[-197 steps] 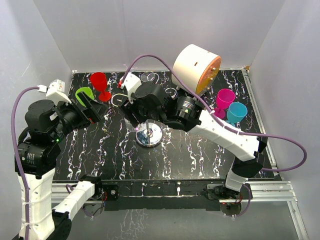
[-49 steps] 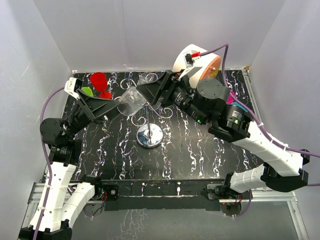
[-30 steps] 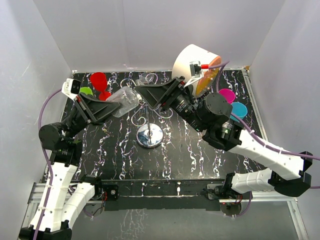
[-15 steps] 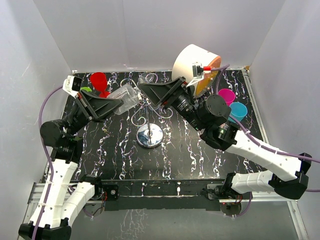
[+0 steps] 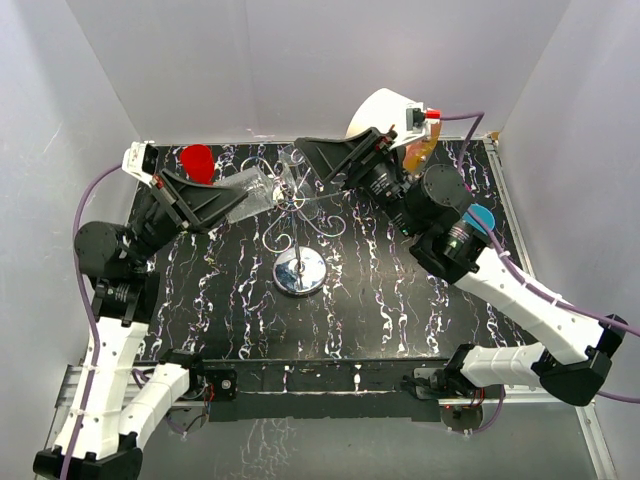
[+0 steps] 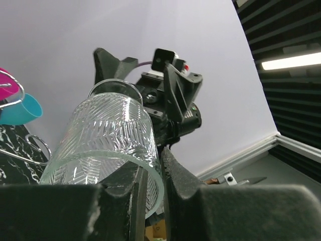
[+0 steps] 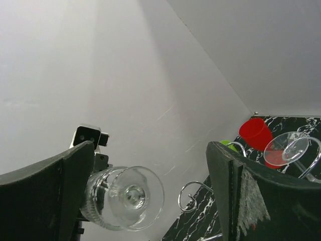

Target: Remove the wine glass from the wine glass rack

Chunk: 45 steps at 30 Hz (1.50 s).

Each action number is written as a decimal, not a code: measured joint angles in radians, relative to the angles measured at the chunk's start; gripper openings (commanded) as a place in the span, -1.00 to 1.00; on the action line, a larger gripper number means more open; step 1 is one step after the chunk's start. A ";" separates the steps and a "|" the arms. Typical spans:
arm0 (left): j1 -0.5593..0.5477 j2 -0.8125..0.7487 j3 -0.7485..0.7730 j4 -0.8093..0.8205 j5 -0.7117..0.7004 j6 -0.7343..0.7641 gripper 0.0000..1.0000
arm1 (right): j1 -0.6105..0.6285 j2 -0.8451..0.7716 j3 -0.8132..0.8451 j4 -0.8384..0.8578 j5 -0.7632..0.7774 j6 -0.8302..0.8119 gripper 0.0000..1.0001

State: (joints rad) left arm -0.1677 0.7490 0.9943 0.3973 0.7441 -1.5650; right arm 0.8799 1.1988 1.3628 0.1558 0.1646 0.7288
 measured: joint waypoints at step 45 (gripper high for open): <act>0.294 0.453 0.273 -1.266 -0.965 1.146 -1.00 | -0.005 -0.266 -0.080 -0.244 0.240 -0.544 0.97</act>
State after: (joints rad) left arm 0.1265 1.2018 1.2675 -0.8692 -0.2207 -0.4194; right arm 0.8749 0.9329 1.2827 -0.0879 0.4049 0.1844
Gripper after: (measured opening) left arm 0.125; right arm 0.983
